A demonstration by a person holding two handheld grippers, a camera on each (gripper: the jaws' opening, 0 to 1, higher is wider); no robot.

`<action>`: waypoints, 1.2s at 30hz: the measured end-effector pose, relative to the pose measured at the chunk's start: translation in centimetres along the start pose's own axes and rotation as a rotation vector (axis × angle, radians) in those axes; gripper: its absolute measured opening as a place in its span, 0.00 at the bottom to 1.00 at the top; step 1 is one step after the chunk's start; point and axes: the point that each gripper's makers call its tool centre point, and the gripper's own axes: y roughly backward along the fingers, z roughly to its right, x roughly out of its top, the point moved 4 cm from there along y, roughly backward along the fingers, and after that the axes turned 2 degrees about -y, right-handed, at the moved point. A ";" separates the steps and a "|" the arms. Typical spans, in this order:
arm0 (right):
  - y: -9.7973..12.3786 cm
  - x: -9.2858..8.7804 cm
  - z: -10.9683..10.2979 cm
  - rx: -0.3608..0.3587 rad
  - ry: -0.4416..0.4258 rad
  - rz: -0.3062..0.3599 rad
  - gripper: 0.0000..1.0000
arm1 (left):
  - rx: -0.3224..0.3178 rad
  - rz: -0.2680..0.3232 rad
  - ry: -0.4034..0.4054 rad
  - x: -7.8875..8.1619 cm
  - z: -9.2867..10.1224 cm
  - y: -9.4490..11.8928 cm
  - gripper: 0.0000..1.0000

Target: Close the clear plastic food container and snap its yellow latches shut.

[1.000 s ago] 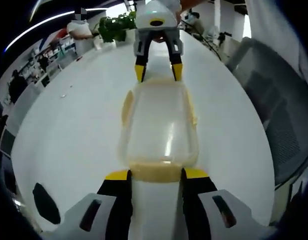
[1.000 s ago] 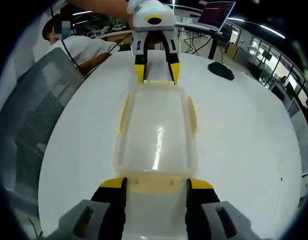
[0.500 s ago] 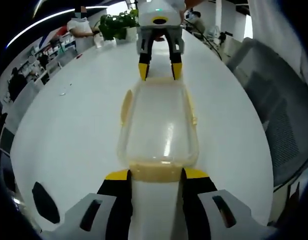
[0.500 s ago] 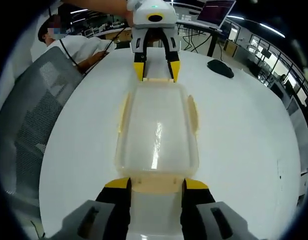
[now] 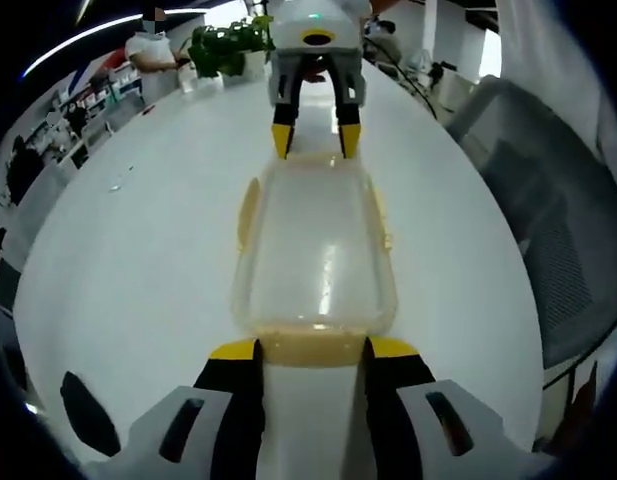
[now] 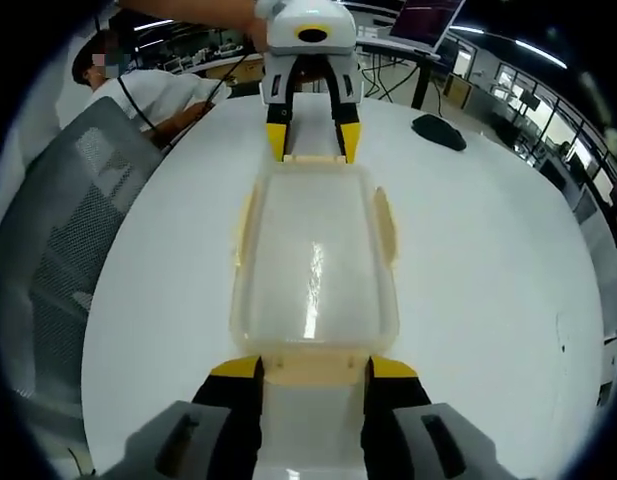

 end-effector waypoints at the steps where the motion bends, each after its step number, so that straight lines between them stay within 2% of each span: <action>1: 0.0 0.1 0.0 0.000 -0.003 -0.016 0.37 | 0.001 -0.001 0.004 0.0 0.0 0.0 0.38; 4: -0.1 0.2 0.0 0.000 -0.002 -0.044 0.37 | 0.004 -0.006 0.007 -0.1 0.1 0.1 0.37; 6: -0.1 0.2 0.0 -0.001 -0.004 -0.062 0.36 | 0.011 0.003 0.046 -0.1 0.1 0.1 0.37; 7: -0.1 0.2 0.1 0.000 -0.005 -0.067 0.36 | 0.019 -0.004 0.033 -0.2 0.2 0.1 0.37; 13: -0.1 0.1 0.0 0.001 -0.006 -0.072 0.36 | 0.025 0.009 0.069 -0.3 0.1 0.2 0.36; 15: 0.0 0.1 0.0 -0.004 -0.010 -0.076 0.36 | 0.023 0.008 0.054 -0.3 0.2 0.1 0.36; 20: 0.0 0.2 -0.2 -0.007 -0.002 -0.097 0.36 | 0.028 -0.038 0.033 0.1 0.3 0.1 0.36; 22: 0.1 0.1 -0.2 -0.025 -0.006 -0.093 0.35 | 0.041 -0.024 0.070 -0.1 0.2 0.1 0.36; 23: 0.2 0.1 -0.1 -0.042 -0.008 -0.089 0.35 | 0.062 -0.022 0.059 -0.1 0.4 0.2 0.36; 24: 0.3 0.3 0.1 -0.069 0.017 -0.085 0.35 | 0.083 -0.050 0.059 0.0 0.4 0.3 0.36; 25: 0.3 0.4 -0.3 -0.061 0.010 -0.088 0.35 | 0.097 -0.089 0.057 0.0 0.4 0.4 0.35; 26: 0.3 0.5 -0.6 -0.056 -0.003 -0.099 0.35 | 0.104 -0.108 0.033 0.2 0.6 0.5 0.35; 29: 0.5 0.3 -1.2 -0.051 0.026 -0.111 0.35 | 0.073 -0.103 0.042 0.7 1.6 0.6 0.36; 36: 2.4 0.4 -1.6 -0.084 0.005 -0.069 0.35 | 0.098 -0.101 -0.014 2.8 1.5 2.7 0.36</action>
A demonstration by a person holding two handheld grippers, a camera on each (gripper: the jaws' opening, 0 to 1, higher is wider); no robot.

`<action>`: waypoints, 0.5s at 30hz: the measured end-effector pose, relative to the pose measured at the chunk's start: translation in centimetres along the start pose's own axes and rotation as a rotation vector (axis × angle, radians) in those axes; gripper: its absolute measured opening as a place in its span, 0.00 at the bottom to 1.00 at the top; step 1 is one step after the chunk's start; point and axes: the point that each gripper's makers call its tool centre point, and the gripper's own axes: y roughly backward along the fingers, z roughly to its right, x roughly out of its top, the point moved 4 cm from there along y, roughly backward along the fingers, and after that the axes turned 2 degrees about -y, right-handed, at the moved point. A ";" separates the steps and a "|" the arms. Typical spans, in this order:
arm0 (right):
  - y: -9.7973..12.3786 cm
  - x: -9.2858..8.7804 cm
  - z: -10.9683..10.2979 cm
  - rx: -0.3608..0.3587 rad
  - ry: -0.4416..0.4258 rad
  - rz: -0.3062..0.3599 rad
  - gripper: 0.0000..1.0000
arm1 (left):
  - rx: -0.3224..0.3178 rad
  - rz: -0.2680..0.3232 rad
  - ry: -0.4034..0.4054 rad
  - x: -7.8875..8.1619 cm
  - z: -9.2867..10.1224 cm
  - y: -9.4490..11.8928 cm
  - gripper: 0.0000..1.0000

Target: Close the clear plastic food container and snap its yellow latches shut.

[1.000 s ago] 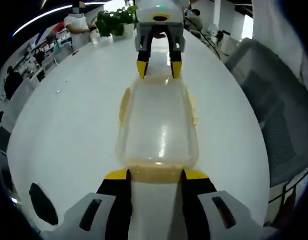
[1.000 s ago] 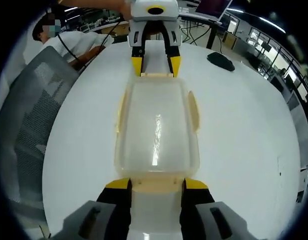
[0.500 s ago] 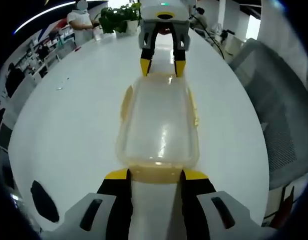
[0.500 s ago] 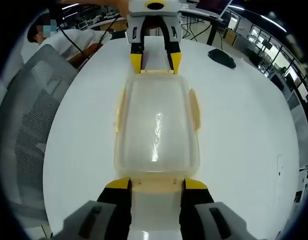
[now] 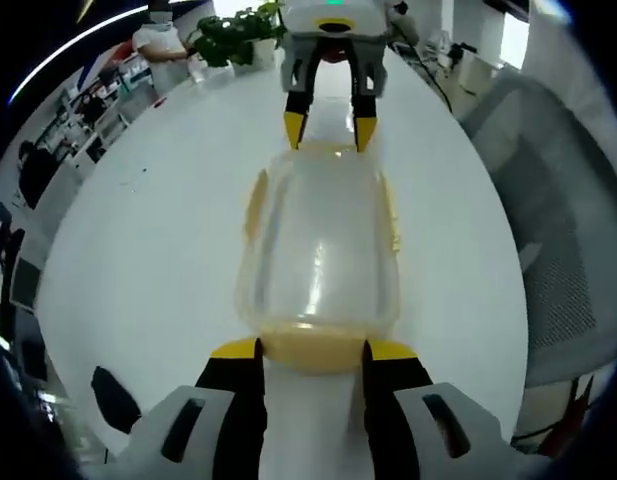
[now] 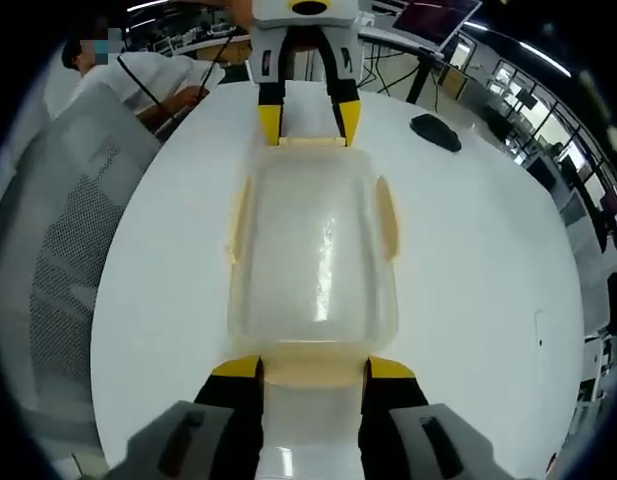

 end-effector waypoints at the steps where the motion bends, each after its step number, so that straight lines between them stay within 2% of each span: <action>1: 0.1 0.0 0.0 -0.001 -0.001 0.001 0.35 | 0.003 -0.001 -0.002 0.2 -0.1 0.2 0.36; 15: 3.8 0.0 -0.4 -0.038 -0.007 0.034 0.35 | 0.016 -0.033 -0.023 2.8 -0.2 2.1 0.35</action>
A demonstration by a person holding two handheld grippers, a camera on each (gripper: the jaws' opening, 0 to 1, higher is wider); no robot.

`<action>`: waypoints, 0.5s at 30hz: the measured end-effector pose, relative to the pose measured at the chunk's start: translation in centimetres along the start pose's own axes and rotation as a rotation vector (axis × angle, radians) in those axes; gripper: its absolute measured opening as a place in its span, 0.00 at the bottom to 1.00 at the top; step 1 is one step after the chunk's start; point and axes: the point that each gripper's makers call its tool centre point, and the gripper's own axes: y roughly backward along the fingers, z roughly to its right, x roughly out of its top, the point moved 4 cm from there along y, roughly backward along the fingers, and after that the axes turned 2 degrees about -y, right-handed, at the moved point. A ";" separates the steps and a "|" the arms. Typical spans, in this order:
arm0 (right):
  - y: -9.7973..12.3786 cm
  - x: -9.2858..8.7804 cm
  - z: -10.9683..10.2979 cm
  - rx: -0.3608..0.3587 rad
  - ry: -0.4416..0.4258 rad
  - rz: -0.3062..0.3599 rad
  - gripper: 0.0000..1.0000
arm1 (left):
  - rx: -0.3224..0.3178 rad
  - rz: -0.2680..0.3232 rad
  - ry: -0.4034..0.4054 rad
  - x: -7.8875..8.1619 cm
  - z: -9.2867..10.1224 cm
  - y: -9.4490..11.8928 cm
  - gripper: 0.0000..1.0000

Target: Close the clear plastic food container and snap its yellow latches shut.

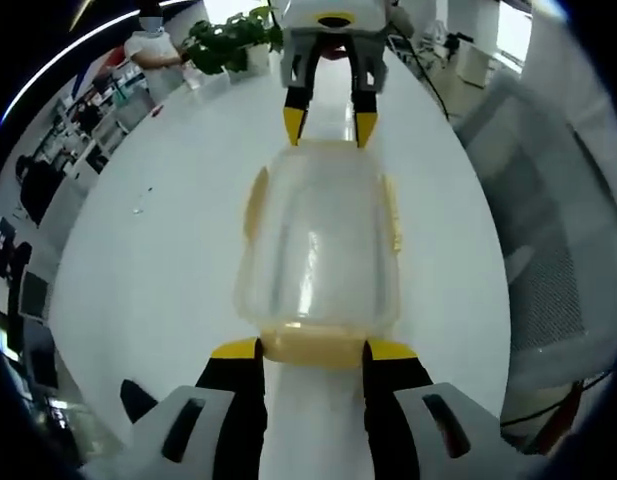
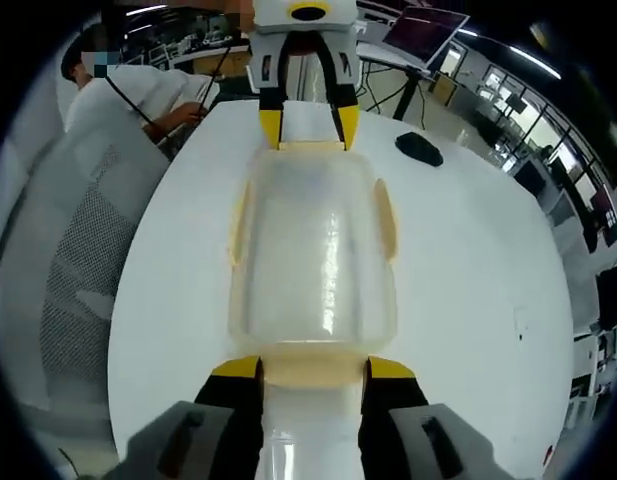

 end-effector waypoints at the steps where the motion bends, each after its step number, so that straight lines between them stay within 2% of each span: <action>1: 0.2 -0.2 0.0 -0.002 -0.003 -0.001 0.35 | 0.001 0.000 -0.002 0.4 0.0 0.1 0.35; 6: 1.4 -1.0 0.0 -0.026 -0.008 0.006 0.35 | 0.018 0.010 -0.039 1.9 -0.3 0.4 0.35; 15: 3.5 -2.7 0.3 -0.039 -0.015 0.019 0.35 | 0.006 0.018 -0.027 4.4 -0.7 0.1 0.35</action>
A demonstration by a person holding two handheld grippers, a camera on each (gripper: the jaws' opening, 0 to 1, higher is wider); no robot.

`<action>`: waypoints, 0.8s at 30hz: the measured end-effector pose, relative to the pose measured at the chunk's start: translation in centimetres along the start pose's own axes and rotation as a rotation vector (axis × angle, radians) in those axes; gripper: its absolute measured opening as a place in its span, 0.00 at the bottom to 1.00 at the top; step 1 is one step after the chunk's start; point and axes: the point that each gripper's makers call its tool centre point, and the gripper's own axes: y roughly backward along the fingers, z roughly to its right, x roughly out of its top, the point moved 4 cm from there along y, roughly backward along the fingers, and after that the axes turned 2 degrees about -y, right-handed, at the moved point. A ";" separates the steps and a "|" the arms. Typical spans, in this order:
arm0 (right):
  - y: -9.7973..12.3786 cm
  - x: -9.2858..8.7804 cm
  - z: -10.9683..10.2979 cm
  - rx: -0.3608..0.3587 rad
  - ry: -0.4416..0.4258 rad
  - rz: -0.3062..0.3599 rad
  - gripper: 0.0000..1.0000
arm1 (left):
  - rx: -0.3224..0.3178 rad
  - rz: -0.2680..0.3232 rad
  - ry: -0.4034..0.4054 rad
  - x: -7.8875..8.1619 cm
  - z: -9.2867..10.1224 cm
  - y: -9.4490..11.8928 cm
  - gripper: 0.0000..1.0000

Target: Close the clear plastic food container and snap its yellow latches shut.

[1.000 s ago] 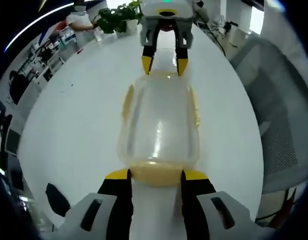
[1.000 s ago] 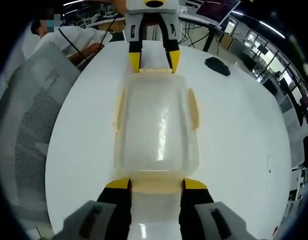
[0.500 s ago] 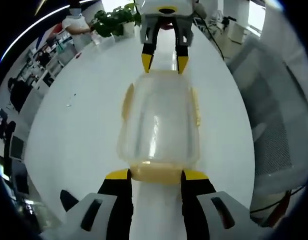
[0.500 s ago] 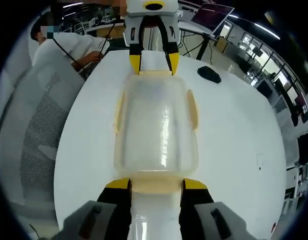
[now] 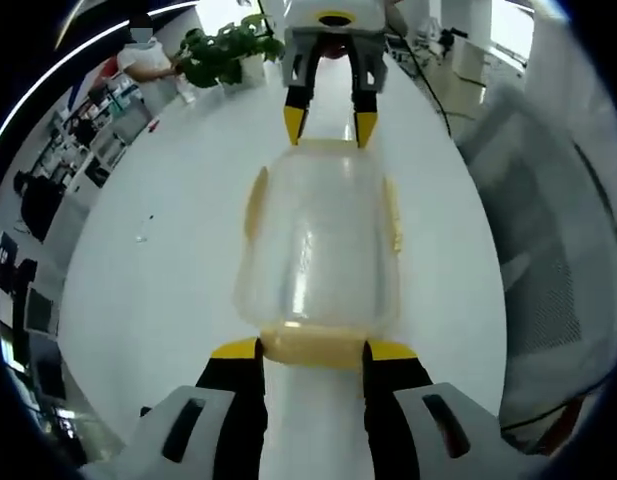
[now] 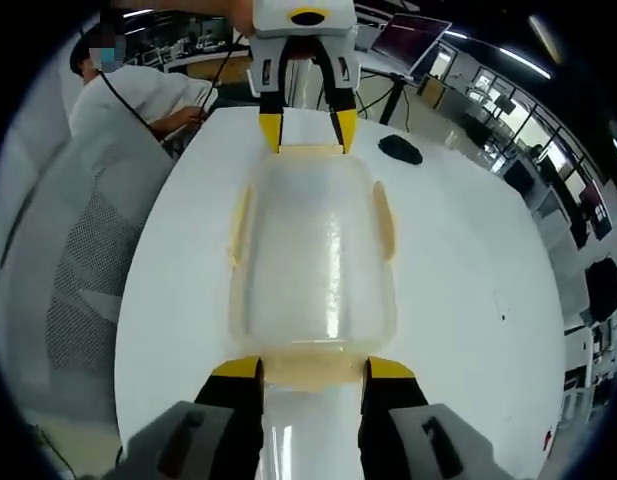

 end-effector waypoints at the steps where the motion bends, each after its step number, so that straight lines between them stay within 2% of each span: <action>1: 0.3 -0.4 0.2 -0.001 -0.005 0.002 0.35 | -0.004 0.009 0.014 0.5 -0.1 0.0 0.35; 8: 2.0 -2.1 0.5 0.005 -0.004 0.012 0.35 | -0.012 0.003 0.006 2.5 -0.3 -1.0 0.35; 24: 3.9 -6.2 1.4 0.020 0.000 0.019 0.35 | -0.015 0.019 0.030 6.5 -0.5 -3.2 0.35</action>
